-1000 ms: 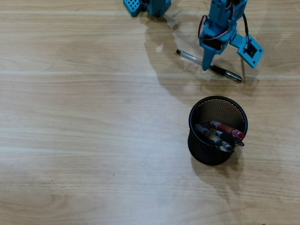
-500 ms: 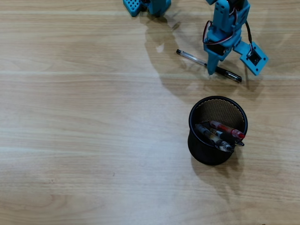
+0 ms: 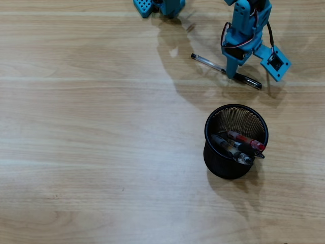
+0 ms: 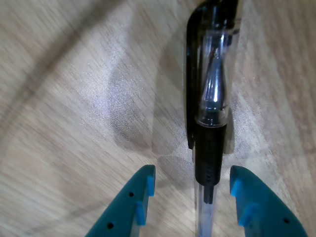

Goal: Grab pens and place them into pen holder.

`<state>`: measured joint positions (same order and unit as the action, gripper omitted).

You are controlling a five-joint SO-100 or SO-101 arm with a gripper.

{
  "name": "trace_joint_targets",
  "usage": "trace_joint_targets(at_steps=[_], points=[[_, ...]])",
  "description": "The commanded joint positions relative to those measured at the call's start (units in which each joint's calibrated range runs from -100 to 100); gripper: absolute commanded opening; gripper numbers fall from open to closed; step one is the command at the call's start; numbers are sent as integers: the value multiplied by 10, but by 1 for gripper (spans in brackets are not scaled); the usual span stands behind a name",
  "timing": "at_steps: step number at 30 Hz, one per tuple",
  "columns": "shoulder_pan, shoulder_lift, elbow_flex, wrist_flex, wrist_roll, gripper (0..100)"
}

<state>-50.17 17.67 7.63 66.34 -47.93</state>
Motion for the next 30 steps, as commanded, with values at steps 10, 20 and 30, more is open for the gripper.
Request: trace_joint_targets(at_steps=[10, 20, 30], points=[[-10, -21, 108, -215, -16, 18], [-13, -23, 110, -210, -30, 16], [-12, -29, 105, -162, -30, 2]])
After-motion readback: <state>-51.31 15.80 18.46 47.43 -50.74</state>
